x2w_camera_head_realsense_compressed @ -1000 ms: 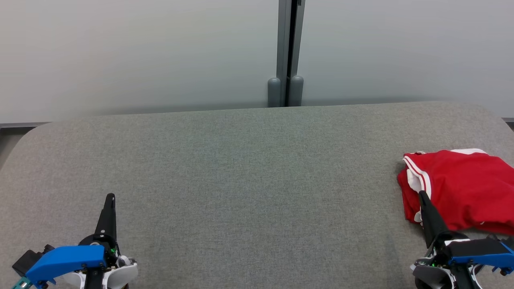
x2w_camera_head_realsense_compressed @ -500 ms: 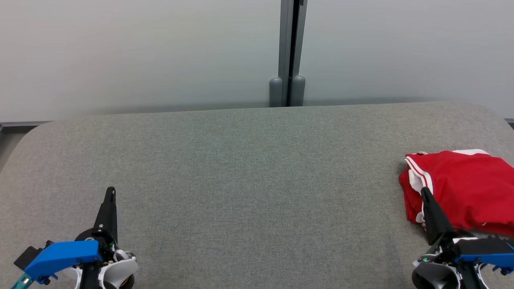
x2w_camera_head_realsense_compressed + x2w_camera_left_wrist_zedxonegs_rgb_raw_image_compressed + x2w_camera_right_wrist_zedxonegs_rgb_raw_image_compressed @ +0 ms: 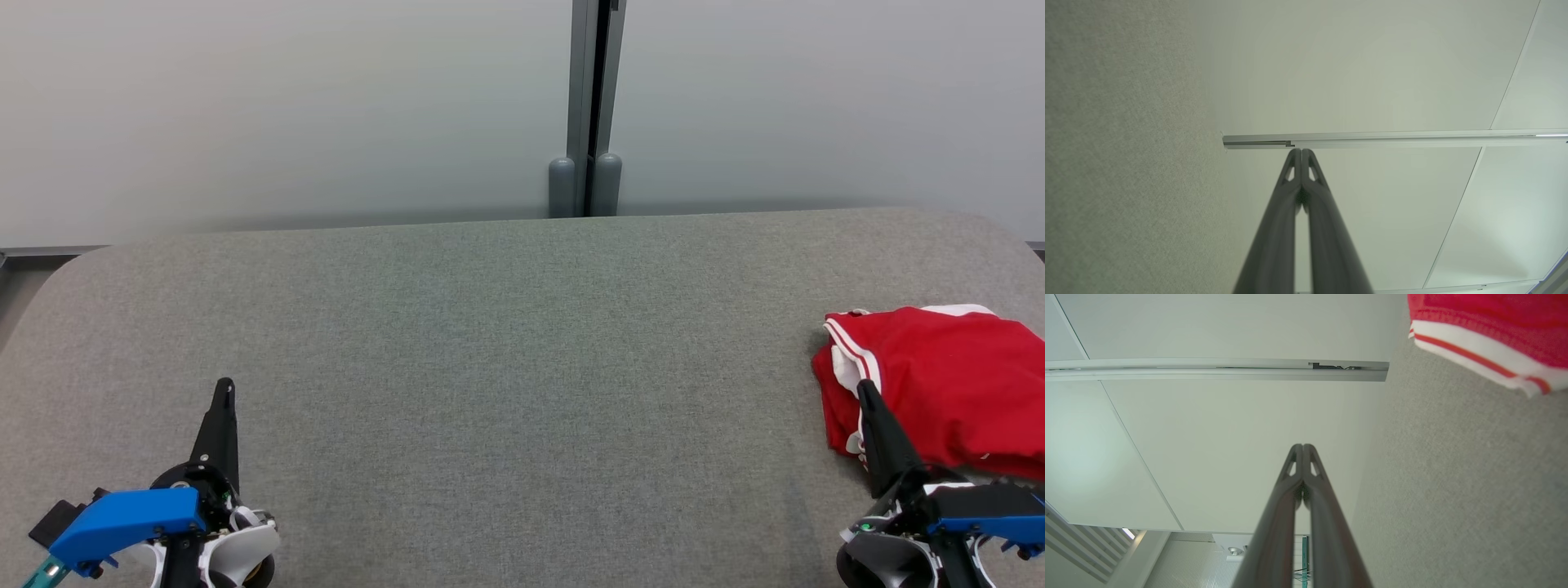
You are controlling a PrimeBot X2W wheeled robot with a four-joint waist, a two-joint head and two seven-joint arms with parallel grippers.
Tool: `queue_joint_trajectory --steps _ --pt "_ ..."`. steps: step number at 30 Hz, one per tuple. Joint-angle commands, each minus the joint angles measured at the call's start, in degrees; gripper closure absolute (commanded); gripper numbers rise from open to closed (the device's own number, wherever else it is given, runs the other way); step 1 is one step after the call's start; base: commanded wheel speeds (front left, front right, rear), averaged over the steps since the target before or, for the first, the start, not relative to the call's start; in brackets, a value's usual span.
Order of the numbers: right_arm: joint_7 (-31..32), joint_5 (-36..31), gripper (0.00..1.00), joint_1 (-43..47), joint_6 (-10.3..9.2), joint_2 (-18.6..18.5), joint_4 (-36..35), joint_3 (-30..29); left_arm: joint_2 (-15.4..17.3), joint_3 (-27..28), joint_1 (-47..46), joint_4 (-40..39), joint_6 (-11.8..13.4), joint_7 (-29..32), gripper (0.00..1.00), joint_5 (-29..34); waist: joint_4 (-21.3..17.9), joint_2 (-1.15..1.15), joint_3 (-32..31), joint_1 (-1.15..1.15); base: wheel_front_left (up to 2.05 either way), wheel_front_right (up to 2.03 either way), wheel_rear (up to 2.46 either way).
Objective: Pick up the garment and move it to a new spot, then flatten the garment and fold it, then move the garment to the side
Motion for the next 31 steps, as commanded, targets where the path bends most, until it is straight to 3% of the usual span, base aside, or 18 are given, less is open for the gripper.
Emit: queue_joint_trajectory --steps 1,31 --pt "0.1 0.2 1.0 -0.7 0.02 -0.4 -0.2 -0.1 -0.2 0.1 -0.6 -0.3 0.1 0.3 1.0 -0.2 0.0 0.0 0.0 0.0 0.0 0.0 0.0" --pt "0.1 0.2 1.0 -0.7 0.02 -0.4 -0.2 -0.1 -0.2 0.1 -0.6 -0.3 0.1 0.3 1.0 -0.2 0.0 0.0 0.0 0.0 0.0 0.0 0.0"
